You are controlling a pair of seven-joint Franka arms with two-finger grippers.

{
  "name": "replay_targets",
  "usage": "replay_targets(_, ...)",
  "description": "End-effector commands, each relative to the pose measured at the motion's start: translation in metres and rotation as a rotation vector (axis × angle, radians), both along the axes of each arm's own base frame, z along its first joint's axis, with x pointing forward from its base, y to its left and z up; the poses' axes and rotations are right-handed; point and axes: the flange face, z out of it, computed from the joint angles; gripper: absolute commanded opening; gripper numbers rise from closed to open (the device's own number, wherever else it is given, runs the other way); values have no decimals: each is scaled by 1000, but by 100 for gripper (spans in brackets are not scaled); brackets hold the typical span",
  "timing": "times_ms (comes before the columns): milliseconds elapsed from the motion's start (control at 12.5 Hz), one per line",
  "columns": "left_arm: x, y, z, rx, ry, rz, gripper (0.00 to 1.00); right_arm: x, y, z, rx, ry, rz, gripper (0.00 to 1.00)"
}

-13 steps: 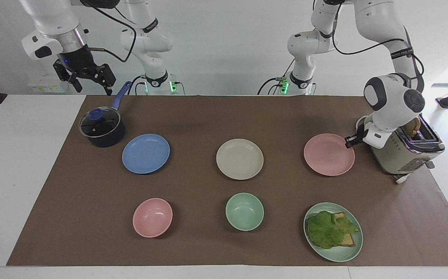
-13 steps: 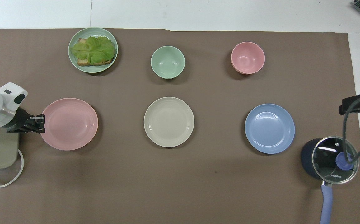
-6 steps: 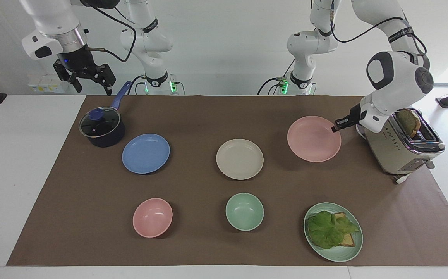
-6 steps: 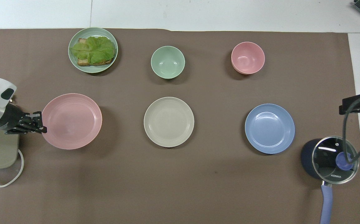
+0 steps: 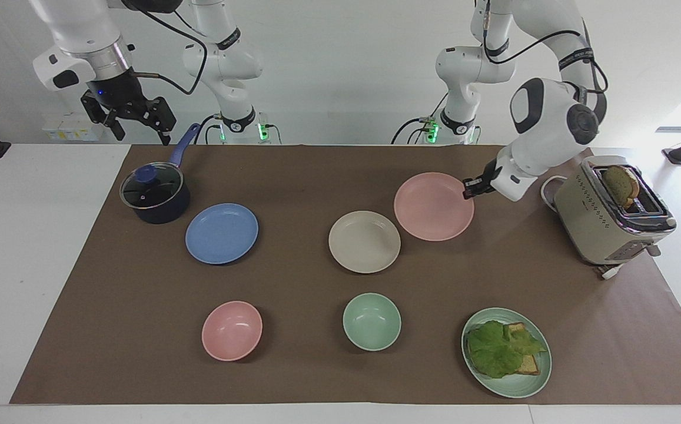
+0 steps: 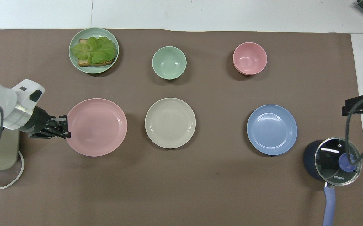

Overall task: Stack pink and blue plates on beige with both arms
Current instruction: 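Slide the pink plate with the left gripper onto the beige plate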

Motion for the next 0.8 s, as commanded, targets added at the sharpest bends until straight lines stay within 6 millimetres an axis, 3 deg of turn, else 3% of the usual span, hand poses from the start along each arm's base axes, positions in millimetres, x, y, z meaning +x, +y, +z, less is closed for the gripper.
replay_targets(0,-7,-31,-30,-18,-40,40,0,-5,-3,1,2,-10,20,100)
replay_targets(160,1,-47,-63,-12,-71,59,0,-5,-4,1,2,-10,17,100)
replay_targets(319,7,-47,-75,-11,-94,72,0,-5,-4,1,2,-10,19,100)
replay_targets(559,10,-49,-74,-16,-110,67,0,-5,-4,1,2,-10,17,100)
replay_targets(638,11,-49,-74,-17,-113,63,4,-5,-4,1,2,-8,19,100)
replay_targets(718,13,-50,-73,-18,-120,60,90,-5,-5,1,2,-8,16,100)
